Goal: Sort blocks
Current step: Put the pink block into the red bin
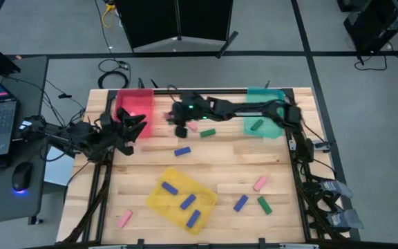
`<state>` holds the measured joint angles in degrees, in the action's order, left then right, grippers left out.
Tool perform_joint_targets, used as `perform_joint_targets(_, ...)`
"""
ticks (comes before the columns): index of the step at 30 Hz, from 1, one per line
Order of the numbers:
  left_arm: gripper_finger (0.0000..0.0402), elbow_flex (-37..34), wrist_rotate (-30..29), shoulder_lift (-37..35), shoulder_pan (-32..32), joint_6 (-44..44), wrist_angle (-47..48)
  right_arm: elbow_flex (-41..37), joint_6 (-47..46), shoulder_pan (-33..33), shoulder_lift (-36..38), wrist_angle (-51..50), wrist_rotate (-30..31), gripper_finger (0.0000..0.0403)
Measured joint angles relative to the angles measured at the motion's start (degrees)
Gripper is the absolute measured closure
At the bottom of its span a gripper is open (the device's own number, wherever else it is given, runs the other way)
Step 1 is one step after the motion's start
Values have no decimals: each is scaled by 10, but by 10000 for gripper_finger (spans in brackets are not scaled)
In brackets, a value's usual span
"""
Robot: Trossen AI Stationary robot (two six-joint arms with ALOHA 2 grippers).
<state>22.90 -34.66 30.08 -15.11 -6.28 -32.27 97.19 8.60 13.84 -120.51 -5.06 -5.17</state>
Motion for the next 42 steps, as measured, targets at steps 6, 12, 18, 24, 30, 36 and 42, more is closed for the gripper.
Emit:
perform_joint_targets(6, 241, 0, 24, -20, 0, 2, -12, 169, -65, -7, -115, -1, -1, 292)
perform_joint_targets(12, 241, 0, 26, -30, 0, 1, -10, 307, -123, -6, -220, 3, -1, 292)
perform_joint_targets(18, 241, 0, 26, -32, 0, 1, -1, 363, -197, -8, -288, 58, -1, 292)
perform_joint_targets(24, 241, 0, 26, -32, 0, 1, 4, 359, -226, -7, -296, 75, -3, 292)
perform_joint_targets(30, 241, 0, 26, -32, 0, 1, 4, 359, -234, -6, -296, 113, 4, 292)
perform_joint_targets(36, 241, 0, 26, -32, 0, 1, 4, 359, -246, -6, -305, 160, 17, 242)
perform_joint_targets(42, 241, 0, 26, -32, 0, 1, 5, 359, -228, -6, -305, 178, 1, 197)
